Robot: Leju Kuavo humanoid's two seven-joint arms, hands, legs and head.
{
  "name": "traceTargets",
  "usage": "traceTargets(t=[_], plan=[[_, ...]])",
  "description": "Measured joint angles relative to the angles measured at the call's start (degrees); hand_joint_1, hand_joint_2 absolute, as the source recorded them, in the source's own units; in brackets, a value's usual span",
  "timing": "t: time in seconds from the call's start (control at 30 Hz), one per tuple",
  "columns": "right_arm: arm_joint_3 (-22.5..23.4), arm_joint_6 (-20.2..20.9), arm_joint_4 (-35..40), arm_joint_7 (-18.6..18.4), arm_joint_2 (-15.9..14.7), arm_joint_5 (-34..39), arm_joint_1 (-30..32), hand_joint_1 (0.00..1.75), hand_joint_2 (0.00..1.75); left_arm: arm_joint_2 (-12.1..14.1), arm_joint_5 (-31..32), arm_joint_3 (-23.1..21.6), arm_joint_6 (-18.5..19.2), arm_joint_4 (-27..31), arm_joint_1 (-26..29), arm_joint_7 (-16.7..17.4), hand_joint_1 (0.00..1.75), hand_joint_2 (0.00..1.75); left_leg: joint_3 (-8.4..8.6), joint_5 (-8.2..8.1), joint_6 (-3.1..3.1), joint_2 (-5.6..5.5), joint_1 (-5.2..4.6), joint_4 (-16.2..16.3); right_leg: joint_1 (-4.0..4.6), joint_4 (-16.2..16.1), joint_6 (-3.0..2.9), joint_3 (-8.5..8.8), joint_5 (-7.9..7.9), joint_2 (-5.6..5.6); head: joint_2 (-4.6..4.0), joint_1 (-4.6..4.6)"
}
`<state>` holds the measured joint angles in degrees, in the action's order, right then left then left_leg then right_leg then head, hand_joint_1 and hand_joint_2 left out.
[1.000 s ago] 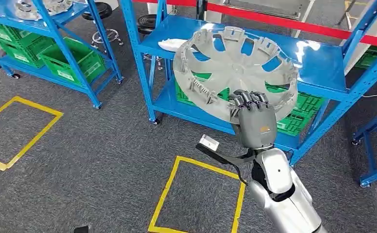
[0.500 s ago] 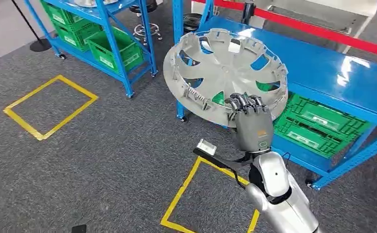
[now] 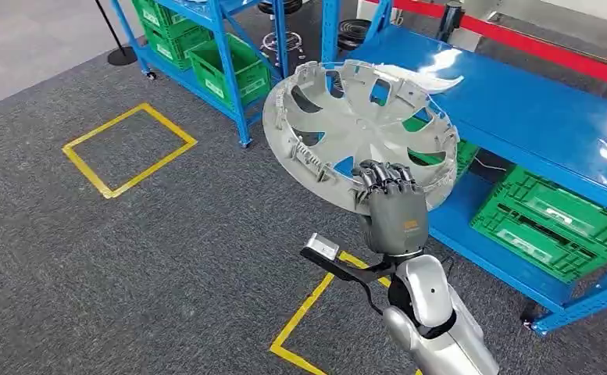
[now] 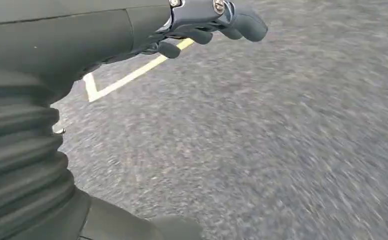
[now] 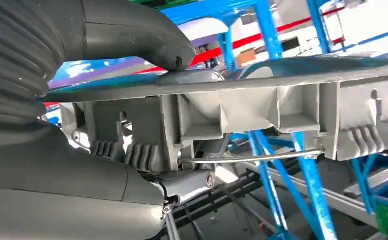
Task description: Take the parts from the cabinet and place them on the table.
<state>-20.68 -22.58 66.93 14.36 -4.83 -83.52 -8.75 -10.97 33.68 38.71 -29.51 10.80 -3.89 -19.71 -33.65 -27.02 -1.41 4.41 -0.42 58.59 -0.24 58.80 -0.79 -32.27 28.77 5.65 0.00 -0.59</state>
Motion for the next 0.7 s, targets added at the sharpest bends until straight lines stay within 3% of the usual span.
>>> traceTargets(t=[0.1,0.13,0.17,0.2,0.23,0.3,0.33,0.37,0.43,0.47,0.5,0.57,0.63,0.67,0.7], plan=[[-0.17,-0.94,-0.02,-0.28,-0.02,-0.37,-0.18,1.75,1.75,0.02,0.0,0.24,-0.02,-0.13,0.46,0.81,0.0,1.75,-0.88,0.34,0.94,-2.14,-0.08,0.1,-0.04,-0.32,0.83,0.16,-0.19,1.6,0.0,0.22],[-0.17,-1.18,-0.02,-0.48,-0.02,-0.57,-0.37,1.75,1.75,0.04,0.0,0.55,-0.02,-0.15,0.52,0.96,0.0,1.75,-0.67,0.71,1.55,-2.85,0.04,-0.48,-0.11,-0.35,1.26,0.35,0.03,2.13,0.0,0.17],[-0.18,-1.33,-0.04,-0.68,-0.07,-0.88,-0.5,1.75,1.75,0.0,-0.13,0.7,-0.02,-0.17,0.65,1.11,0.0,1.75,-0.49,0.99,1.92,-3.44,0.37,-0.76,-0.52,0.45,1.57,0.18,0.8,-0.6,0.0,0.26],[-0.2,-1.71,-0.09,-0.65,-0.07,-1.07,-0.5,1.75,1.75,0.04,-0.24,0.81,0.0,-0.15,0.57,1.14,0.0,1.75,-0.59,1.13,2.18,-3.99,0.54,-0.8,-0.61,3.07,1.63,-1.09,2.55,-3.44,0.0,0.31],[-0.2,-1.79,-0.09,-0.7,-0.07,-1.18,-0.46,1.75,1.75,0.11,-0.42,0.94,0.26,-0.15,0.38,1.11,0.0,1.75,-0.64,1.21,2.4,-4.68,0.59,-0.8,-0.61,7.63,1.76,-3.22,4.91,-4.82,0.0,0.57],[-0.22,-1.73,-0.2,-0.65,-0.11,-1.75,-0.51,1.75,1.75,0.11,-1.36,1.29,1.58,-0.17,0.32,0.57,0.0,1.75,-0.73,1.24,2.51,-6.15,0.52,-0.72,-0.55,16.6,1.95,-7.73,8.13,-5.43,0.0,0.68],[-0.26,-1.68,-0.2,-0.7,-0.11,-1.97,-0.55,1.75,1.75,0.17,-1.75,1.59,2.1,-0.17,0.37,0.05,0.0,1.75,-0.74,1.24,2.5,-6.91,0.52,-0.63,-0.56,18.07,1.96,-8.66,7.85,-5.49,0.0,0.7],[-0.33,-1.62,-0.2,-0.74,-0.11,-2.08,-0.63,1.75,1.75,0.24,-1.86,1.84,2.49,-0.17,0.39,-0.35,0.0,1.75,-0.75,1.24,2.49,-7.75,0.55,-0.49,-0.61,16.65,1.89,-8.19,6.27,-5.52,0.0,0.7],[-0.46,-1.31,-0.2,-0.74,-0.11,-2.23,-1.28,1.75,1.75,0.28,-1.92,2.21,3.17,-0.15,0.23,-1.38,0.0,1.75,-0.76,1.17,2.28,-9.45,0.66,-0.01,-0.85,7.36,1.75,-3.83,0.85,-6.25,0.0,0.72],[-0.52,-1.13,-0.2,-0.72,-0.11,-2.25,-1.74,1.75,1.75,0.33,-1.94,2.29,3.43,-0.15,0.05,-1.66,0.0,1.75,-0.89,1.08,2.06,-10.18,0.73,0.27,-1.07,2.47,1.65,-1.45,-1.08,-8.02,0.0,0.72],[-0.55,-1.03,-0.2,-0.68,-0.13,-2.32,-2.2,1.75,1.75,0.37,-1.95,2.32,3.61,-0.15,-0.25,-1.79,0.0,1.75,-1.34,1.09,1.58,-10.78,0.5,0.56,-1.12,0.98,1.67,-0.91,0.09,-10.31,0.0,0.68],[-0.7,-0.94,-0.2,-0.52,-0.02,-2.51,-3.14,1.75,1.75,0.5,-2.3,2.43,3.74,-0.09,-0.65,-1.79,0.0,1.75,-1.97,1.52,0.67,-12.0,0.79,0.43,-0.73,0.9,1.28,-1.21,-0.31,-9.02,0.0,0.66],[-0.79,-0.83,-0.2,-0.48,0.4,-2.58,-4.31,1.75,1.75,0.57,-2.32,2.51,3.76,-0.09,-0.65,-1.58,0.0,1.75,-2.24,2.01,-0.32,-13.19,0.96,-0.09,-0.82,0.48,0.37,-1.04,-0.78,-7.9,0.0,0.66],[-0.79,-0.81,-0.17,-0.5,0.74,-2.58,-4.78,1.75,1.75,0.81,-2.32,2.62,3.84,-0.07,-0.71,-1.58,0.0,1.75,-2.52,1.73,-0.36,-11.71,1.06,0.46,-1.02,-0.01,-0.14,-0.81,-1.14,-7.05,0.0,0.66],[-0.81,-0.74,-0.13,-0.63,0.98,-2.75,-4.98,1.75,1.75,0.79,-2.21,2.67,4.02,-0.07,-0.94,-1.53,0.0,1.75,-3.31,0.43,-0.55,-8.42,0.58,2.22,-0.92,-0.19,-0.44,-0.71,-1.21,-6.57,0.0,0.09]])
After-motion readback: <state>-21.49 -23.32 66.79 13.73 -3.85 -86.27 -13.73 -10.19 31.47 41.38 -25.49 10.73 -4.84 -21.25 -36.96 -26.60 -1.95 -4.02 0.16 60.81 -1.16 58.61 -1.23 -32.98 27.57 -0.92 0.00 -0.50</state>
